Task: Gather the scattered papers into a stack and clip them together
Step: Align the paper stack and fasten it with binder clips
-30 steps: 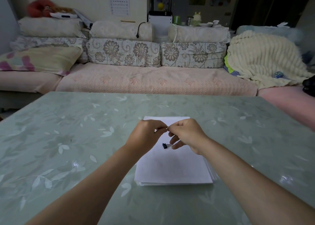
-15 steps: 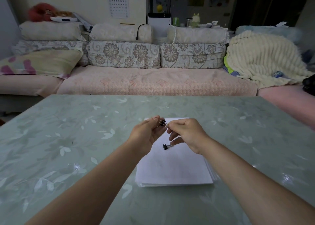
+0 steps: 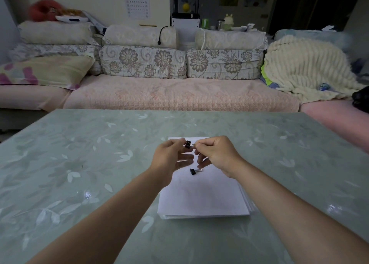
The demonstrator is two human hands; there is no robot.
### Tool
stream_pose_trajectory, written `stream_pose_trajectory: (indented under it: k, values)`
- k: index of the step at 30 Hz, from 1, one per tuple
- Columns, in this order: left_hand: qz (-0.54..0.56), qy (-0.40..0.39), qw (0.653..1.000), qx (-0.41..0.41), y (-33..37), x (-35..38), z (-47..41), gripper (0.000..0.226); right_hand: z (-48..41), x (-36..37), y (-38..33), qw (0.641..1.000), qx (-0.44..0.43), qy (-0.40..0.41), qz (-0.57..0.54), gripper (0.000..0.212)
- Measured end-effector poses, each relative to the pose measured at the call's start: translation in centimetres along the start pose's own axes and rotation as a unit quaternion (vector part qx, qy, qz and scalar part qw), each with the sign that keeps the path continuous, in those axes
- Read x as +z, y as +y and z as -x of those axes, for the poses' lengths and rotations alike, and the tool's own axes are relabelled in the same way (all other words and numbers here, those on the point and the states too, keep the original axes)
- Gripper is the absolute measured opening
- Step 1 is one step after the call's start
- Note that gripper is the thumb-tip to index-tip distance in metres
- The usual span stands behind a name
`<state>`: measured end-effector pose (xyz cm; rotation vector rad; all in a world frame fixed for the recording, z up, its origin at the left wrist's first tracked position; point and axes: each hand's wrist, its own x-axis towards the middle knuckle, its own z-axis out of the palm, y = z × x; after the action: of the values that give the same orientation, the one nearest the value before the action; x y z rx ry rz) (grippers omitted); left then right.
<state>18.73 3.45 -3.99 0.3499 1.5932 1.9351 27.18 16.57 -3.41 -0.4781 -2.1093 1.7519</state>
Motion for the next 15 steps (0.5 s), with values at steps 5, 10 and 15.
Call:
stream_pose_trajectory:
  k: [5, 10, 15]
  values:
    - [0.061, -0.002, 0.998, 0.004, -0.3, -0.1, -0.1, 0.018, 0.1, 0.0, -0.2, 0.999, -0.004, -0.035, -0.033, 0.019]
    - [-0.071, -0.038, 0.996, 0.041, -0.4, -0.2, 0.2, 0.048, 0.1, 0.1, 0.2, 1.0, 0.008, -0.012, -0.012, 0.017]
    - [-0.184, -0.019, 0.98, 0.074, 0.2, -1.3, -0.4, 0.02, -0.4, 0.2, 0.5, 0.996, -0.012, -0.014, 0.091, 0.014]
